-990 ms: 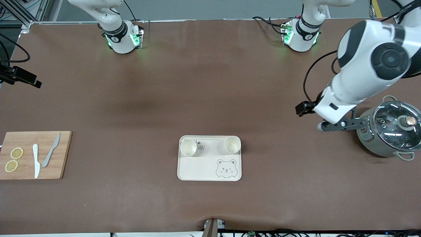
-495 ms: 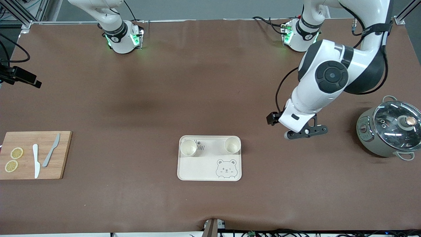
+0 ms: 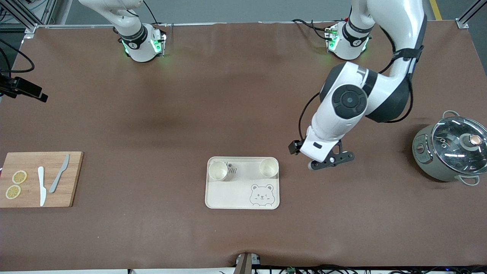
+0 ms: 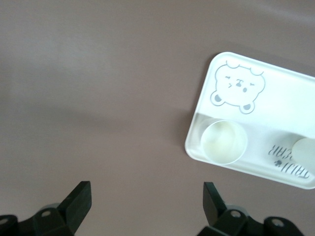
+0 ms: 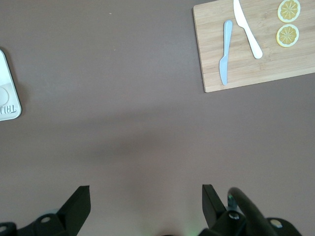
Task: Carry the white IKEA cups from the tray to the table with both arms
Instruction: 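Move the left gripper over the white cup on the tray, then lower the left gripper around the cup while the right gripper reaches the tray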
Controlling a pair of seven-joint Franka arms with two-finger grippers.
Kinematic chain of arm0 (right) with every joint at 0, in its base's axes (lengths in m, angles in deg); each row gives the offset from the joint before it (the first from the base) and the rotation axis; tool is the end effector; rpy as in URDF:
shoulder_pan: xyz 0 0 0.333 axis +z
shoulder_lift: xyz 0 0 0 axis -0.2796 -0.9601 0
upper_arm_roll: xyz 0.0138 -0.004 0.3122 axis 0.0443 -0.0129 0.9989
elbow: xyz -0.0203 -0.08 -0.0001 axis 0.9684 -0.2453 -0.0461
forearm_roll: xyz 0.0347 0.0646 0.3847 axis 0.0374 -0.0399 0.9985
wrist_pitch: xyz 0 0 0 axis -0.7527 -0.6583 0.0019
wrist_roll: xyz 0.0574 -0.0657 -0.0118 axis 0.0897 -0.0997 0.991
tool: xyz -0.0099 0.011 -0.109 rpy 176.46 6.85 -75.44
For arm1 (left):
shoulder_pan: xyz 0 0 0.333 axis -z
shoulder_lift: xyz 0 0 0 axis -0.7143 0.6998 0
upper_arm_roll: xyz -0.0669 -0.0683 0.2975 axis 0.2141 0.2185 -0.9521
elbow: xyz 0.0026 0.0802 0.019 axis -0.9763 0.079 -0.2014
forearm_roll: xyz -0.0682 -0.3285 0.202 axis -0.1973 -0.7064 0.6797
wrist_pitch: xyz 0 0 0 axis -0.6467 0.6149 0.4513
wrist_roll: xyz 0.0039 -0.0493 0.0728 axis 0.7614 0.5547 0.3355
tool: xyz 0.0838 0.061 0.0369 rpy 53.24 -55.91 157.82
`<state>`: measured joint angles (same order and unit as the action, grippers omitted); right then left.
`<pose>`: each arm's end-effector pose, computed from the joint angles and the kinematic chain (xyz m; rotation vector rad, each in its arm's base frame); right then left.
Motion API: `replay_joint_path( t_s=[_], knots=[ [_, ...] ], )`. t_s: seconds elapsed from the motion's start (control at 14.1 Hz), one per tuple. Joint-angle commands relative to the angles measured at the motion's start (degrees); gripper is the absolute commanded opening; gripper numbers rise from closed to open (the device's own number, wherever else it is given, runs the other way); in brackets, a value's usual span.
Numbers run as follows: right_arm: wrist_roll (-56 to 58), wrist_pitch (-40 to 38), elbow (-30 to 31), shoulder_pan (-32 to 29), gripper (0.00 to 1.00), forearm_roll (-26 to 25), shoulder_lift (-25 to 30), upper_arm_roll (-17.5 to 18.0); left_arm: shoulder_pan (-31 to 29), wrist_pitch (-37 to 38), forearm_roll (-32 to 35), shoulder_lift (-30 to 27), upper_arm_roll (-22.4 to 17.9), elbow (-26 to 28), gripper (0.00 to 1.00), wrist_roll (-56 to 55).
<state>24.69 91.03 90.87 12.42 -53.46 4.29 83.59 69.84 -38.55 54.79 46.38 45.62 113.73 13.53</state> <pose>0.5318 -0.0733 0.6084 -3.0873 0.2662 0.1148 0.6178 -0.3264 0.4072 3.0913 0.4099 -0.0098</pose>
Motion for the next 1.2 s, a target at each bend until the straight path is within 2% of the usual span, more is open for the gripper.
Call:
replay_joint_path(
  t_s=[0.0, 0.49, 0.71, 0.99, 1.06, 1.13],
  knots=[
    [-0.05, -0.23, -1.76, -1.90, 1.00, -0.11, -0.77, 0.79, 1.05, -1.72, -1.06, 2.97, -0.31, -2.33, 1.00, -1.96],
    [-0.66, -0.23, -3.17, -3.04, 1.00, -0.11, -2.35, 0.79, 3.08, -8.13, -0.97, 8.33, -0.31, -2.07, 1.00, -4.77],
    [-0.58, 0.47, -3.17, -2.96, 1.00, -0.29, -3.93, 0.79, 4.04, -13.93, -0.80, 11.50, -0.31, -1.98, 1.00, -9.06],
    [-0.49, 0.56, -4.48, -2.96, 1.00, -0.46, -7.53, 0.88, 5.28, -15.70, -0.53, 14.05, -0.39, -1.98, 1.00, -9.70],
    [-0.49, 0.82, -5.27, -3.04, 1.00, -0.38, -8.84, 0.88, 5.54, -15.70, -0.53, 14.14, -0.39, -1.90, 0.98, -9.70],
    [-0.40, 1.52, -5.54, -3.04, 1.00, -0.29, -11.21, 0.88, 5.72, -15.70, -0.53, 14.49, -0.39, -1.81, 0.91, -9.70]
  ],
)
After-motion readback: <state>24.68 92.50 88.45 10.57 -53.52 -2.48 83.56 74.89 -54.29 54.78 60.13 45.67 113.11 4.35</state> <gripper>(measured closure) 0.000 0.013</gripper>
